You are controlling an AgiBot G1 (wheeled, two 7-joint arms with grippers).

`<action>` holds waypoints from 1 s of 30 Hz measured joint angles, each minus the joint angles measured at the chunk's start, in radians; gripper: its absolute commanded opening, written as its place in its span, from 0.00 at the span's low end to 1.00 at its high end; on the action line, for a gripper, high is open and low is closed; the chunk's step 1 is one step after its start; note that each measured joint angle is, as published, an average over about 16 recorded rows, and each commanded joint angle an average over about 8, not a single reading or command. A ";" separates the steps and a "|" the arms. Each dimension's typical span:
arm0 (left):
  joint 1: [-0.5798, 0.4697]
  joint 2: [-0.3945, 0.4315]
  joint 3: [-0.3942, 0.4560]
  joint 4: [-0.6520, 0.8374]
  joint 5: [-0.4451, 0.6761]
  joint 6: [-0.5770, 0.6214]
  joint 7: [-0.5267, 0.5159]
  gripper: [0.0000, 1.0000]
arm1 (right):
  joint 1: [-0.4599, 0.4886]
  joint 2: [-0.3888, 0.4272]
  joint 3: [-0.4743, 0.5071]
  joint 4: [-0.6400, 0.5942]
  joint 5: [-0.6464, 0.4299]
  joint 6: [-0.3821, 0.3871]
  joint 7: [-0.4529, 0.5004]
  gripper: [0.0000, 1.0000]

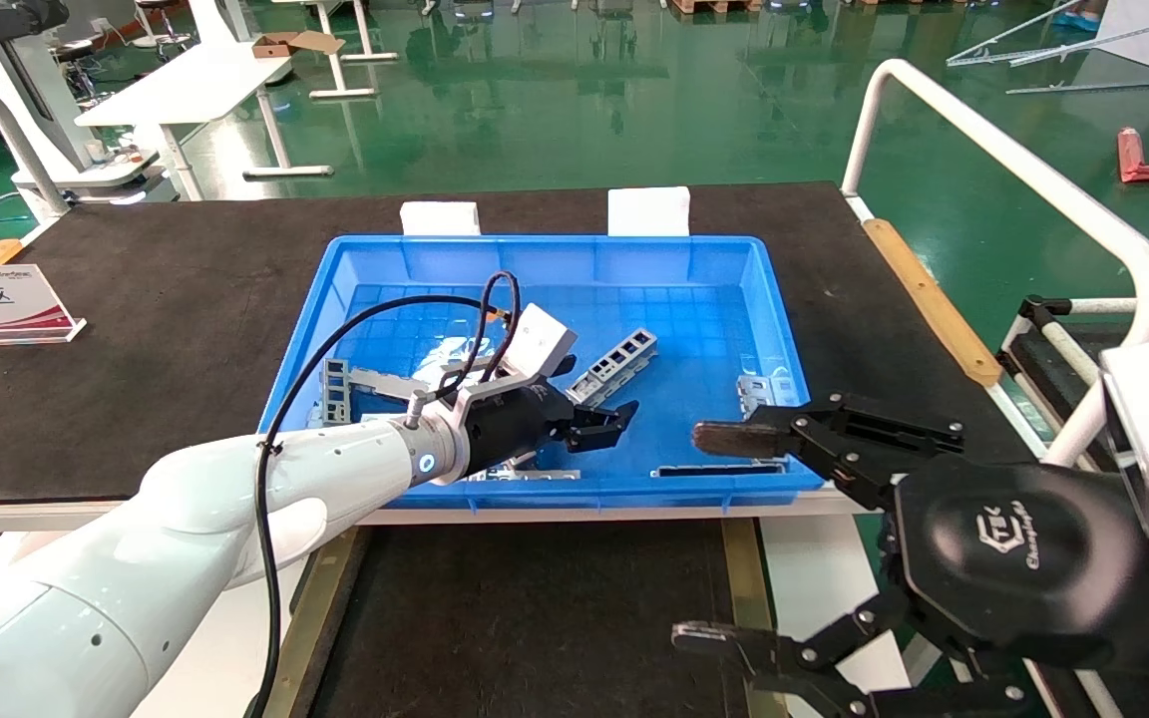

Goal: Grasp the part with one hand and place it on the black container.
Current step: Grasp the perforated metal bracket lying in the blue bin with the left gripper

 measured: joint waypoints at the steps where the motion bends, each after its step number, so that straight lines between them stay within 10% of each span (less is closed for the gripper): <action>1: 0.000 0.000 0.006 0.000 -0.007 -0.003 0.001 0.00 | 0.000 0.000 0.000 0.000 0.000 0.000 0.000 0.00; 30: -0.017 -0.003 0.118 0.022 -0.196 -0.024 0.060 0.00 | 0.000 0.000 0.000 0.000 0.000 0.000 0.000 0.00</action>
